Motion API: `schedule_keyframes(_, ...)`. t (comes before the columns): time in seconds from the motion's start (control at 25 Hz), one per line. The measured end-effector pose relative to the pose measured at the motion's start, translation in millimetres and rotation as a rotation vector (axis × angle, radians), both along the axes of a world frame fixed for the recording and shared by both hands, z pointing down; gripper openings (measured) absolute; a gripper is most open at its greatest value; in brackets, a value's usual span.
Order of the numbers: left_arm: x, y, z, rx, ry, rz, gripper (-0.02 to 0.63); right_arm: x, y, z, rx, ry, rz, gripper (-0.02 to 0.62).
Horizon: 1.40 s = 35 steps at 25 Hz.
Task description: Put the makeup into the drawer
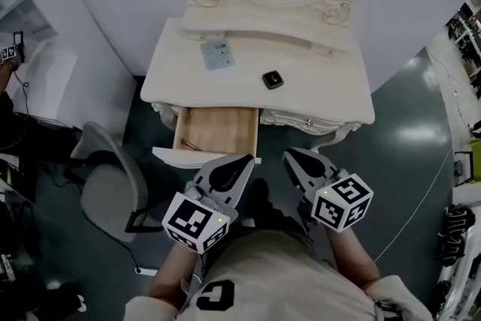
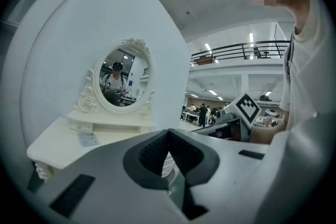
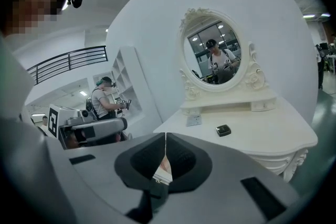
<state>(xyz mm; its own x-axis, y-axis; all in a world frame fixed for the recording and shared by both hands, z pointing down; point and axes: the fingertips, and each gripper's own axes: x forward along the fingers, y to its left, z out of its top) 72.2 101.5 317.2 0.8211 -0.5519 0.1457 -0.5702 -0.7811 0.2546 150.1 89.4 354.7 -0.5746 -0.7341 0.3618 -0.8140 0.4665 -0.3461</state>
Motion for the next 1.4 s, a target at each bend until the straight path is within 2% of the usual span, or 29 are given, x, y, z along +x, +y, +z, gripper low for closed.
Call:
schedule_keyframes(0.4, 71.0, -83.5, 18.0, -0.077, -0.141, -0.044, 0.055, 68.7, -103.8, 32.8, -0.067, -0.104, -0.035, 0.028)
schedule_keyframes(0.56, 93.4, -106.9, 20.7, -0.081, -0.168, -0.072, 0.055, 84.4, -130.6, 48.4, -0.091, -0.091, -0.063, 0.028)
schedule_keyframes(0.68, 98.6, -117.4, 23.4, -0.088, -0.183, -0.087, 0.055, 93.0, -150.4, 72.3, -0.128, -0.069, -0.032, 0.029)
schedule_keyframes(0.72, 99.4, -120.5, 25.0, -0.093, -0.185, -0.089, 0.055, 94.8, -156.2, 82.8, -0.150, -0.062, -0.025, 0.052)
schedule_keyframes(0.76, 100.0, -124.0, 27.4, -0.100, -0.188, -0.090, 0.055, 95.7, -161.7, 93.0, -0.174, -0.056, -0.023, 0.170)
schedule_keyframes(0.8, 100.5, -127.6, 30.6, -0.109, -0.191, -0.087, 0.055, 96.4, -167.5, 101.8, -0.196, -0.052, -0.019, 0.253)
schedule_keyframes(0.92, 99.5, -136.4, 39.6, -0.126, -0.203, -0.069, 0.055, 97.0, -189.8, 117.2, -0.216, -0.043, 0.018, 0.286)
schedule_keyframes(1.08, 89.2, -145.5, 45.1, -0.132, -0.182, -0.051, 0.055, 86.1, -220.8, 131.7, -0.207, 0.032, 0.038, 0.304)
schedule_keyframes(1.4, 59.5, -171.7, 46.7, -0.152, -0.124, -0.050, 0.055, 68.2, -285.0, 188.6, -0.268, 0.286, 0.024, 0.313)
